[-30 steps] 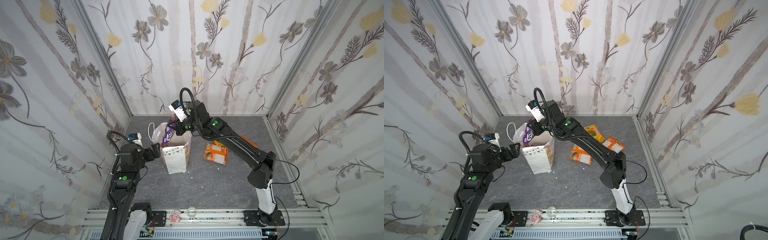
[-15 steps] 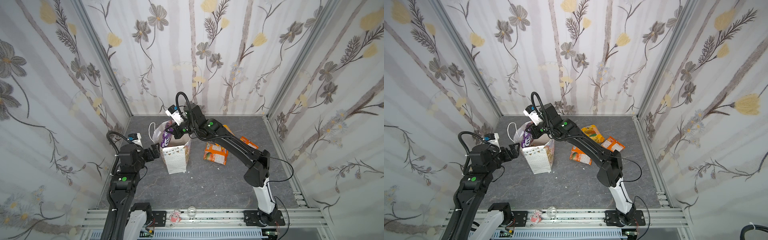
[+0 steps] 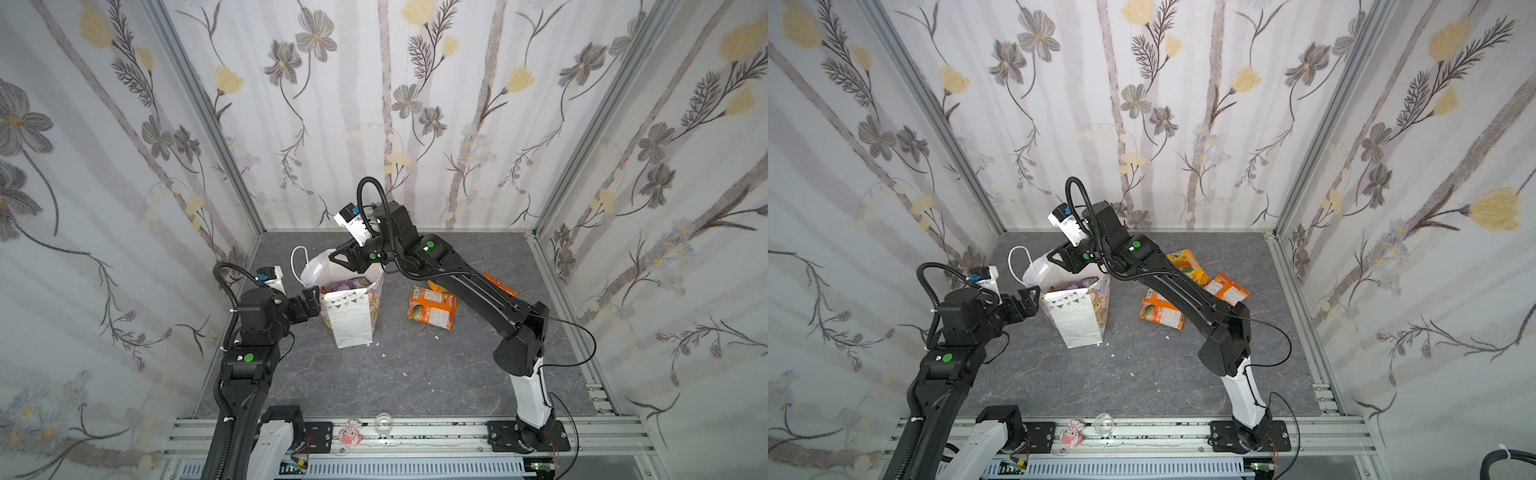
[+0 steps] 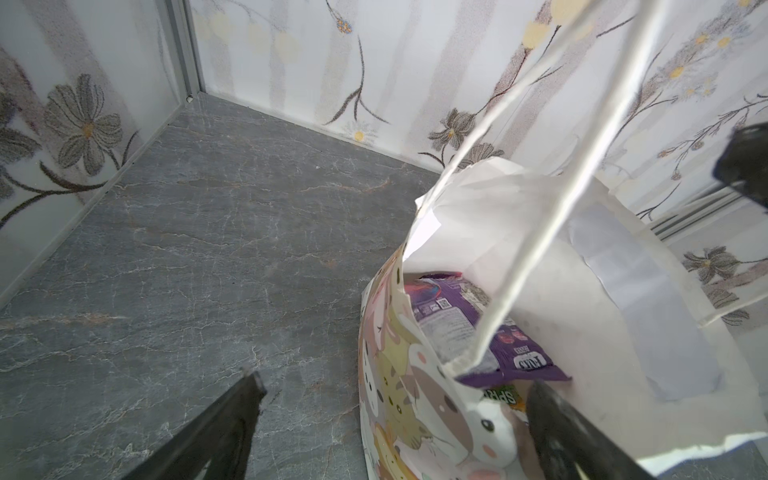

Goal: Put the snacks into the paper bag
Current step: 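Lower the purple berries bag into the paper bag and open the right gripper, then withdraw the right gripper from the paper bag back toward the orange snack bags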

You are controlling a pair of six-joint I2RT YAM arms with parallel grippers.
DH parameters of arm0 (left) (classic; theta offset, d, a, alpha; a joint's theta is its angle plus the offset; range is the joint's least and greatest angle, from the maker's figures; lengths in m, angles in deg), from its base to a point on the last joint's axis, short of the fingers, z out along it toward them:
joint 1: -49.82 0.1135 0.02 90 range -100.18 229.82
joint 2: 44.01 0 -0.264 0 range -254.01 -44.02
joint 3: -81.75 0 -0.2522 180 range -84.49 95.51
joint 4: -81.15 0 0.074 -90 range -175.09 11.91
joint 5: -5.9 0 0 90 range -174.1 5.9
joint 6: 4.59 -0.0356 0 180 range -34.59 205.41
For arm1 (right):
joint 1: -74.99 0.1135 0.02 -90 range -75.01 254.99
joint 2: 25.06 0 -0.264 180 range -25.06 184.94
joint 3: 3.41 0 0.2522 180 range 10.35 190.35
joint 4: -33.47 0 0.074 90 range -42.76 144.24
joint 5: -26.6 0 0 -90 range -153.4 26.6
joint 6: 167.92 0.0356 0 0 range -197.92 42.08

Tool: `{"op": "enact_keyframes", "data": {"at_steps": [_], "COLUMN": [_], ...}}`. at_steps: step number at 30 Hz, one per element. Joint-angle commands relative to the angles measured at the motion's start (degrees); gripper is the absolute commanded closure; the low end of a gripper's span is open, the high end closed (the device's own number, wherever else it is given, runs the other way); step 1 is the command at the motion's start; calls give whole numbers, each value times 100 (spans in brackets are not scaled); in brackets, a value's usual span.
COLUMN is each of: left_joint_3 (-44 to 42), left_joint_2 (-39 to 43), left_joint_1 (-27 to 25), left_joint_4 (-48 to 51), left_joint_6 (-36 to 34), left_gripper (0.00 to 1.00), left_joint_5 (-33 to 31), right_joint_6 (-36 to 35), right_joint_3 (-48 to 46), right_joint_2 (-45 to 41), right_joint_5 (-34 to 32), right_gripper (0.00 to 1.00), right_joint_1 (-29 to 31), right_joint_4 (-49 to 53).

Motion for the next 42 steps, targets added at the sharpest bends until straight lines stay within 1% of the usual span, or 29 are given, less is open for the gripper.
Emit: {"op": "enact_keyframes", "data": {"at_steps": [1, 3, 5, 8, 23, 30, 34, 36, 39, 42], "left_joint_3": [-14, -16, -19, -11, -14, -22, -22, -20, -28, -54], "left_joint_2": [7, 6, 2, -1, -27, 10, -12, 1, 56, 119], "left_joint_1": [2, 5, 5, 1, -4, 1, 1, 1, 4, 0], "left_joint_4": [-78, -78, -82, -78, -78, -70, -72, -73, -104, -153], "left_joint_6": [-26, -27, -26, -26, -33, -26, -26, -26, -31, -18], "left_gripper": [0, 0, 0, 0, 0, 0, 0, 0, 0, 0], "left_joint_5": [14, 5, 7, 14, -21, -48, -47, -54, -5, 61], "right_joint_6": [-84, -106, -206, -303, -374, -399, -193, -80, 135, 649], "right_joint_3": [53, 52, 53, 50, 51, -49, -746, -1274, -2406, -4036], "right_joint_2": [-172, -260, -374, -505, -505, -906, -1490, -1898, -2765, -3789], "right_joint_5": [-424, -805, -1205, -1486, -1524, -1465, -1620, -1733, -2089, -2361], "right_gripper": [62, 64, 64, 64, 64, 65, 64, 63, 63, 62], "right_joint_1": [36, 65, 124, 214, 281, 395, 397, 405, 409, 408], "right_joint_4": [121, 264, 405, 504, 553, 730, 680, 576, 236, -421]}}
